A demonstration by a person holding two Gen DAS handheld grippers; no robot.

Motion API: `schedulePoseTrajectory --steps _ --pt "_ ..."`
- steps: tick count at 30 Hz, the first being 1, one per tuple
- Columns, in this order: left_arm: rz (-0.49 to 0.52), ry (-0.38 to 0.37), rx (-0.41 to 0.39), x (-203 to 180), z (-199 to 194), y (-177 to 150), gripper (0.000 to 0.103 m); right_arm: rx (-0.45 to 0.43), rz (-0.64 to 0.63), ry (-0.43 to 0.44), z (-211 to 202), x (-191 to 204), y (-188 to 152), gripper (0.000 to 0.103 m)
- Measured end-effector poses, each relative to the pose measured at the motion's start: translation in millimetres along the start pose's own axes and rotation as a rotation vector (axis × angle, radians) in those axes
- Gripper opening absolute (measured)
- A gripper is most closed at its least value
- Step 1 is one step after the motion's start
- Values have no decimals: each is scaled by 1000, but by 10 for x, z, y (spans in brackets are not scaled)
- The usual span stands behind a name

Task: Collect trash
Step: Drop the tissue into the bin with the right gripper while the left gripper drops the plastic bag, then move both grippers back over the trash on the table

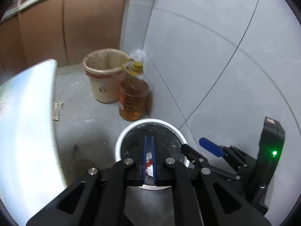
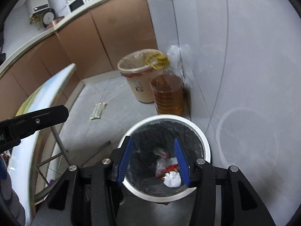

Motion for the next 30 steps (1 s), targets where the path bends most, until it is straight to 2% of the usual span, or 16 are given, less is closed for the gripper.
schedulePoseTrajectory --steps 2,3,4,6,8,12,17,22,30 --pt "1 45 -34 50 -232 -27 6 -26 -18 14 -155 113 16 52" --pt "-1 61 -50 76 -332 -42 11 -39 -26 23 -234 175 26 53" --pt "-5 71 -63 106 -416 -61 17 -53 -35 33 -318 242 34 53" --pt "-25 118 -119 175 -708 -114 47 -80 -59 52 -502 393 34 54" --pt "-37 180 -175 245 -983 -174 53 -105 -83 80 -705 554 24 56" --pt "-60 259 -242 357 -1449 -315 60 -158 -136 130 -1117 870 -13 66" --pt "-96 349 -322 488 -1997 -516 61 -221 -192 200 -1613 1225 -54 66" --pt "-115 402 -339 566 -2420 -724 61 -273 -241 259 -2071 1505 -131 66" --pt "-149 489 -393 598 -3021 -1088 61 -330 -308 301 -2549 1830 -351 78"
Point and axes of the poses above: each gripper's, at about its wrist camera, not at the fingertips, and z roughly the way its jaws point, x to its left, y to its top, the point moved 4 cm from there along z, roughly the way its jaws point, and after that the axes turned 11 degrees about z, right-handed, at the moved point
